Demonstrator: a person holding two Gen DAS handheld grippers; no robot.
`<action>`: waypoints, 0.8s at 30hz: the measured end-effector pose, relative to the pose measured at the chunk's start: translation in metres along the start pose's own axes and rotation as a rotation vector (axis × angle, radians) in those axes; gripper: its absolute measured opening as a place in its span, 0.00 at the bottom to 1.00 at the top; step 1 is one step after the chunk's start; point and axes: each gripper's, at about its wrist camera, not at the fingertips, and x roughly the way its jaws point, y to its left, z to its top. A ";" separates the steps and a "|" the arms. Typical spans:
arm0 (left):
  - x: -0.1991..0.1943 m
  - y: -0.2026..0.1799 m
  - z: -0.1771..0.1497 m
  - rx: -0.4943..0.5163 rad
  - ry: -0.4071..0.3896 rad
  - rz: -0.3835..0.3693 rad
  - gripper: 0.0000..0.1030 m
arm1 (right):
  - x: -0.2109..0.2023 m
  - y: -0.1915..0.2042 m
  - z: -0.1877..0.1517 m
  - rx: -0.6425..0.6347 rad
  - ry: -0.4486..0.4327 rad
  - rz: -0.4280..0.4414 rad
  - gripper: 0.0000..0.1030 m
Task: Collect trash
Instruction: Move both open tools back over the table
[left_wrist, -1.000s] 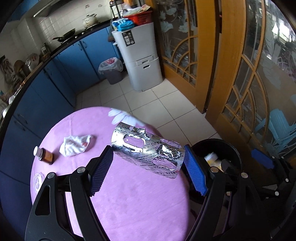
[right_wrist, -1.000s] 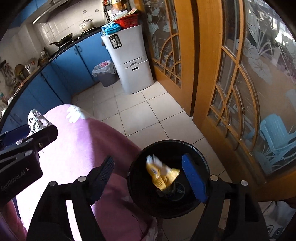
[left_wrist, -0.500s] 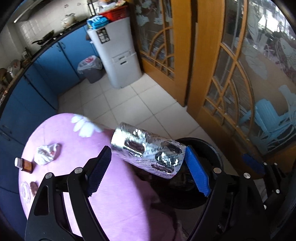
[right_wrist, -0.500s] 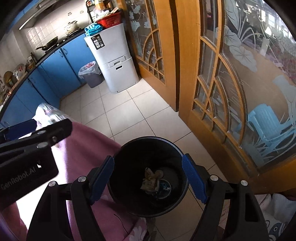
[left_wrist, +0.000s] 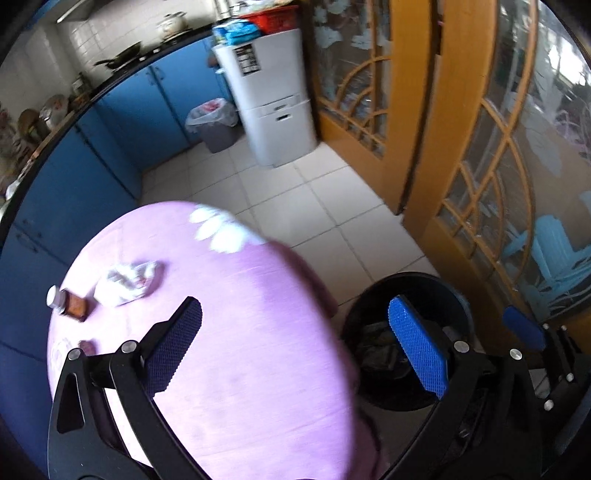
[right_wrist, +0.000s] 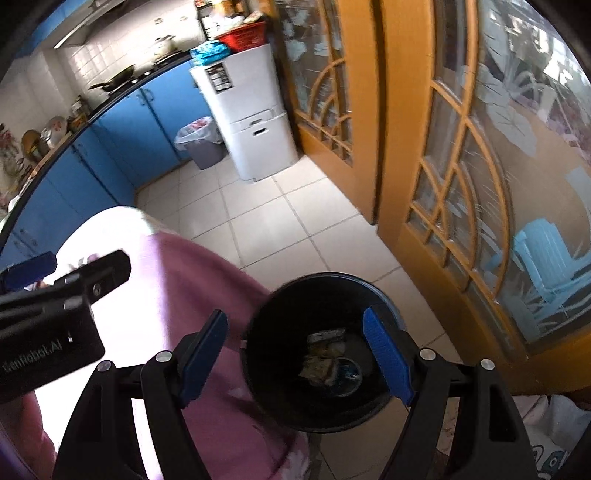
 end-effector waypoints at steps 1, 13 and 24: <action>-0.001 0.011 -0.003 -0.015 -0.001 0.020 0.97 | 0.000 0.008 0.001 -0.013 0.000 0.007 0.72; -0.010 0.195 -0.059 -0.302 0.016 0.185 0.97 | 0.013 0.164 0.001 -0.273 -0.015 0.122 0.72; 0.015 0.342 -0.145 -0.573 0.119 0.182 0.97 | 0.057 0.299 -0.008 -0.473 0.037 0.154 0.72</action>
